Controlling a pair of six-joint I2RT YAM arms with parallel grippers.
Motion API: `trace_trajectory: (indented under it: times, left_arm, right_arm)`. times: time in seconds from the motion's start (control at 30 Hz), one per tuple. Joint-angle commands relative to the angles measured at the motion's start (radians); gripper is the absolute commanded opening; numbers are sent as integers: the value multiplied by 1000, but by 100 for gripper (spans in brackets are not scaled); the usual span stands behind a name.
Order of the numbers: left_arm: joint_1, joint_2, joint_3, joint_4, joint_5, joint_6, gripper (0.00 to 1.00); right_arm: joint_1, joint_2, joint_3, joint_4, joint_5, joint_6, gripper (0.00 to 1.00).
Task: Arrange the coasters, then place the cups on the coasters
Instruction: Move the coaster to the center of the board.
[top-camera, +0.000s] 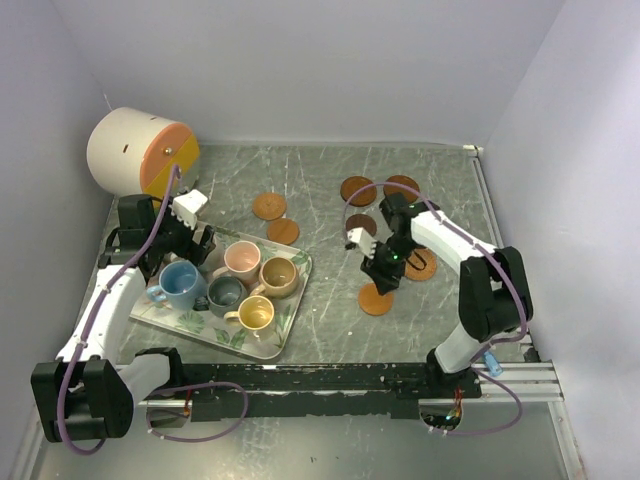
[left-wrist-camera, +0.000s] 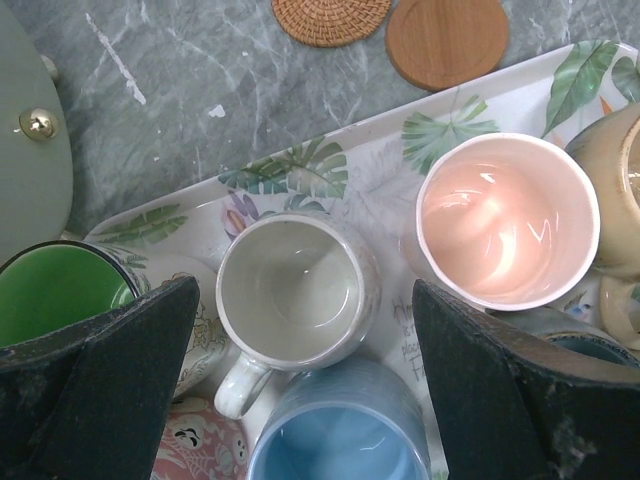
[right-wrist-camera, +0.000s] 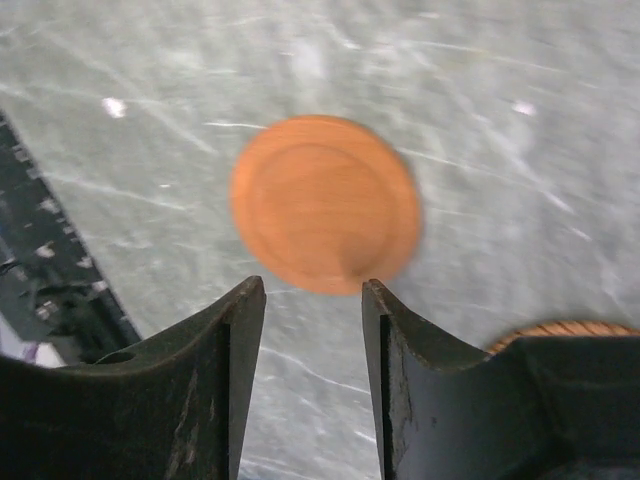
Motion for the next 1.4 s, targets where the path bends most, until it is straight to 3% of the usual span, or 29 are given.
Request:
trace_trajectory:
  times: [0.0,0.73,1.07,1.2,1.37]
  left_arm:
    - [-8,-8,8,39,-4,18,99]
    - [-13,-9,6,41,4,18,99]
    - [-15,-3,13,37,1,18,100]
    - [-14,-2,12,37,1,18,99]
    - [-15,-9,8,38,-4,20,100]
  right_arm:
    - [-74,10,21,56,22,-9,46]
    - [-45,107,-65,168,11,70,47]
    - [13,7,-140,182,116,99,42]
    - [52,-78,-118,231,91,134,47]
    - [194,-136,-138,343,79,201,54]
